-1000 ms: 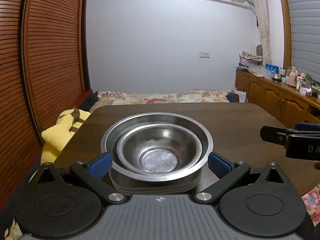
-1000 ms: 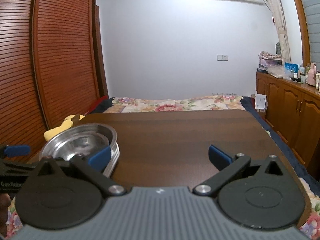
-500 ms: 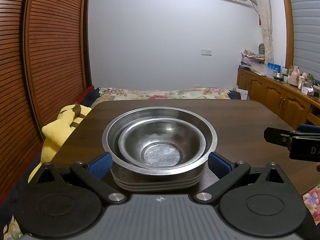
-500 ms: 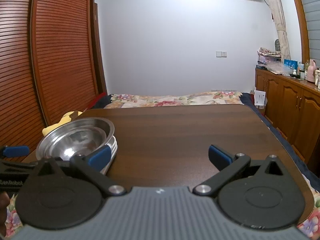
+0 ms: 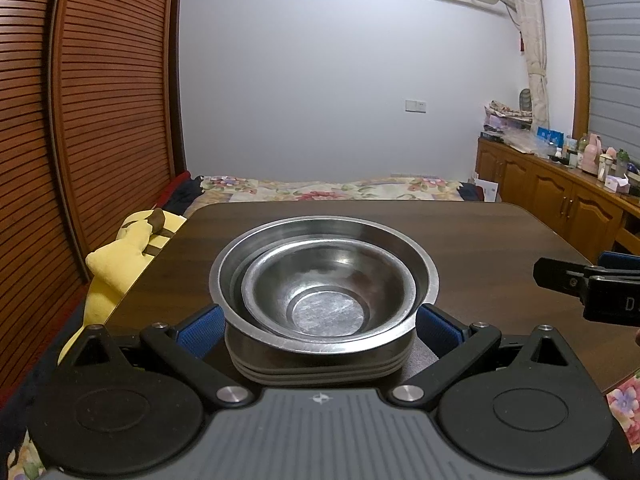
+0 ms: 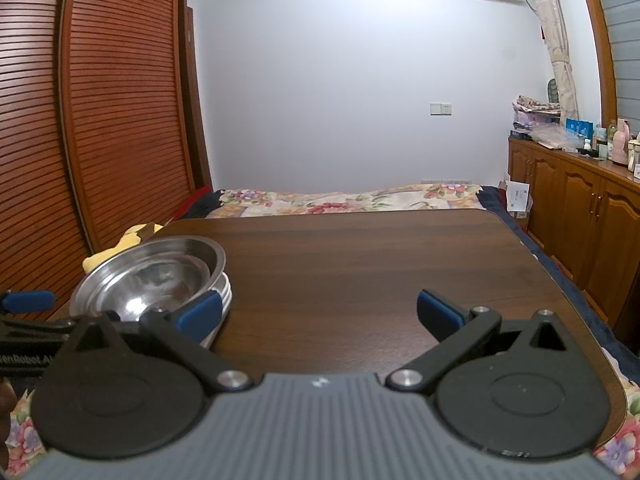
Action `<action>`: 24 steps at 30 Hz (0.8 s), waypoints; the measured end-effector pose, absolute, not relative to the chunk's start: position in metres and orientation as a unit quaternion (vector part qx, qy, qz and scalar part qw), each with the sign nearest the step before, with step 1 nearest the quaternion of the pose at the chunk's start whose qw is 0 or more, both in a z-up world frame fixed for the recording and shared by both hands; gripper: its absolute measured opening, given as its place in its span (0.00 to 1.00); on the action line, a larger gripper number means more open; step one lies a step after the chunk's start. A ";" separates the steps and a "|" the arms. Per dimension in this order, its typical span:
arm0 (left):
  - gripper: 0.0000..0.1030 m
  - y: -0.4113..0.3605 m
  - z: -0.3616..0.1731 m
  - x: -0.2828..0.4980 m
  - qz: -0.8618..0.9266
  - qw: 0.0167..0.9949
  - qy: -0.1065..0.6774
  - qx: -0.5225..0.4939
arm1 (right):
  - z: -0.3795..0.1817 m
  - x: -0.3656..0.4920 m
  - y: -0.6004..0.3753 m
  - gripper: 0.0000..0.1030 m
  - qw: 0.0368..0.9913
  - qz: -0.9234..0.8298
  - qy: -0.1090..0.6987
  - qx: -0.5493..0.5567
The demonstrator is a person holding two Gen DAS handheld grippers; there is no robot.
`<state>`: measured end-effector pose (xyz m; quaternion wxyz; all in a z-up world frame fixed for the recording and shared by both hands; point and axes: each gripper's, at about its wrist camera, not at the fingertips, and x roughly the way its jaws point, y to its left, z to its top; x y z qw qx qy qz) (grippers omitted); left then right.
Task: Organize plates and bowls
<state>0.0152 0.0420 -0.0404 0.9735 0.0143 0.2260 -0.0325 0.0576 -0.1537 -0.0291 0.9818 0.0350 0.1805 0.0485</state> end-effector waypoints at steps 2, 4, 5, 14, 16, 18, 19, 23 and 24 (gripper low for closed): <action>1.00 0.042 -0.040 0.015 -0.033 0.973 0.226 0.014 | -0.029 0.058 -0.154 1.00 0.982 0.049 0.181 0.035; 1.00 0.042 -0.040 0.015 -0.032 0.974 0.226 0.014 | -0.029 0.057 -0.154 1.00 0.982 0.048 0.181 0.035; 1.00 0.042 -0.040 0.015 -0.032 0.974 0.226 0.014 | -0.029 0.058 -0.155 1.00 0.982 0.049 0.181 0.035; 1.00 0.042 -0.040 0.015 -0.032 0.974 0.226 0.014 | -0.029 0.058 -0.156 1.00 0.982 0.048 0.181 0.035; 1.00 0.042 -0.040 0.015 -0.032 0.974 0.226 0.014 | -0.029 0.057 -0.156 1.00 0.982 0.048 0.181 0.035; 1.00 0.042 -0.041 0.015 -0.032 0.974 0.226 0.014 | -0.029 0.057 -0.156 1.00 0.982 0.048 0.180 0.035; 1.00 0.042 -0.041 0.015 -0.032 0.973 0.226 0.014 | -0.029 0.057 -0.156 1.00 0.982 0.048 0.181 0.035; 1.00 0.042 -0.041 0.015 -0.032 0.974 0.226 0.014 | -0.029 0.057 -0.158 1.00 0.982 0.048 0.180 0.035; 1.00 0.042 -0.040 0.015 -0.032 0.973 0.226 0.014 | -0.029 0.057 -0.159 1.00 0.982 0.048 0.180 0.035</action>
